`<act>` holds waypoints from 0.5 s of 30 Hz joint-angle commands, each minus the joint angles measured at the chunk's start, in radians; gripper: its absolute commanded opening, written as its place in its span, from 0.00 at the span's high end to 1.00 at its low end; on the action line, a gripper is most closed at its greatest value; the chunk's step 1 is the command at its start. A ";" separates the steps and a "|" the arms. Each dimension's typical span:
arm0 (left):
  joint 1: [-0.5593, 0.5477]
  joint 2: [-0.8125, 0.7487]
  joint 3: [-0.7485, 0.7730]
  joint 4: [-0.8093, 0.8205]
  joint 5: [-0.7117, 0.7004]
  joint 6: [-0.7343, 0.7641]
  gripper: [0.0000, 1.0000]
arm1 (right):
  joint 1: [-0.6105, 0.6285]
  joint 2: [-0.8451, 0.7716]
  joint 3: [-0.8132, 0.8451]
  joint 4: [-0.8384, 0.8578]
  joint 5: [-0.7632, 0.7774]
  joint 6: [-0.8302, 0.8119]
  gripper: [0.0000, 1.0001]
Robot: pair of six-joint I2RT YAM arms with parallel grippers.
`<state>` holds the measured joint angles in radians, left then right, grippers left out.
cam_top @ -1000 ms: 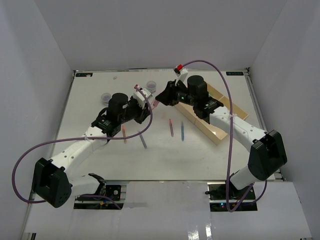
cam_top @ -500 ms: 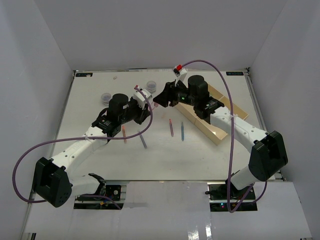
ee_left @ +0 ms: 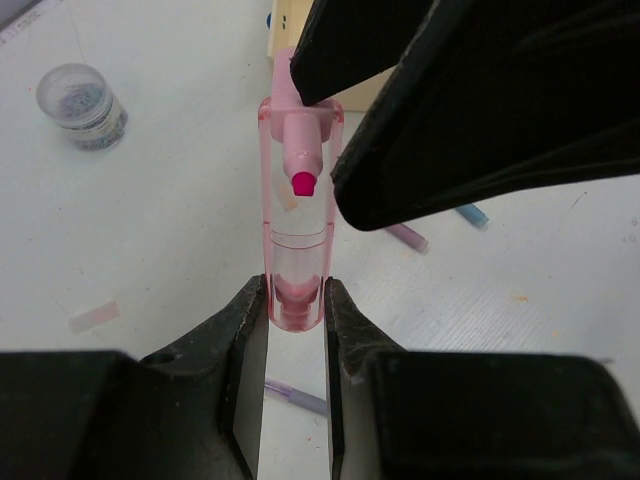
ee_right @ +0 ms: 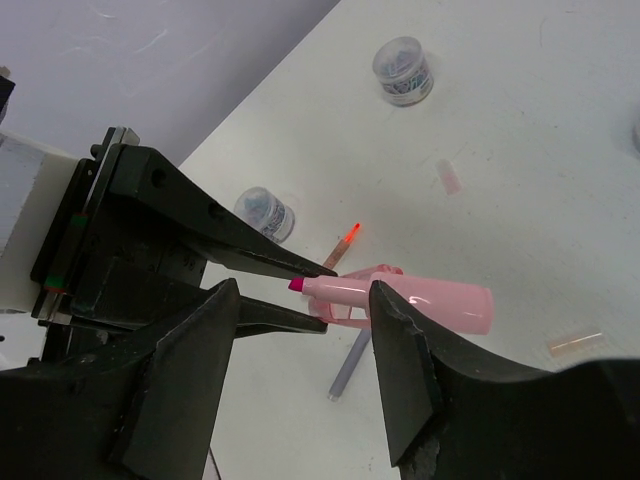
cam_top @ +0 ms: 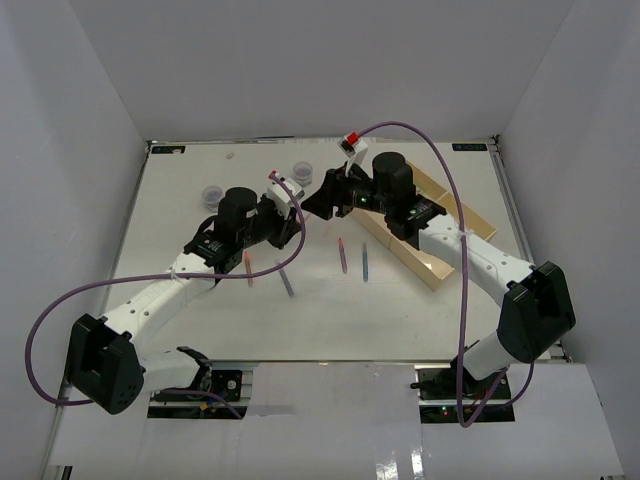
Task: Sort the stationery into containers
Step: Open the pen cap from the pen.
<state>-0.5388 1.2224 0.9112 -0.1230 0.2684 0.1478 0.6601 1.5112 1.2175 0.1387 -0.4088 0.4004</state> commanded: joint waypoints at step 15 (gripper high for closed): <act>-0.004 -0.026 -0.008 0.033 0.002 -0.027 0.88 | 0.022 -0.029 0.020 0.044 -0.019 0.002 0.38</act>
<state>-0.5388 1.2224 0.9108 -0.1215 0.2684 0.1303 0.6716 1.5116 1.2175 0.1390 -0.4152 0.4007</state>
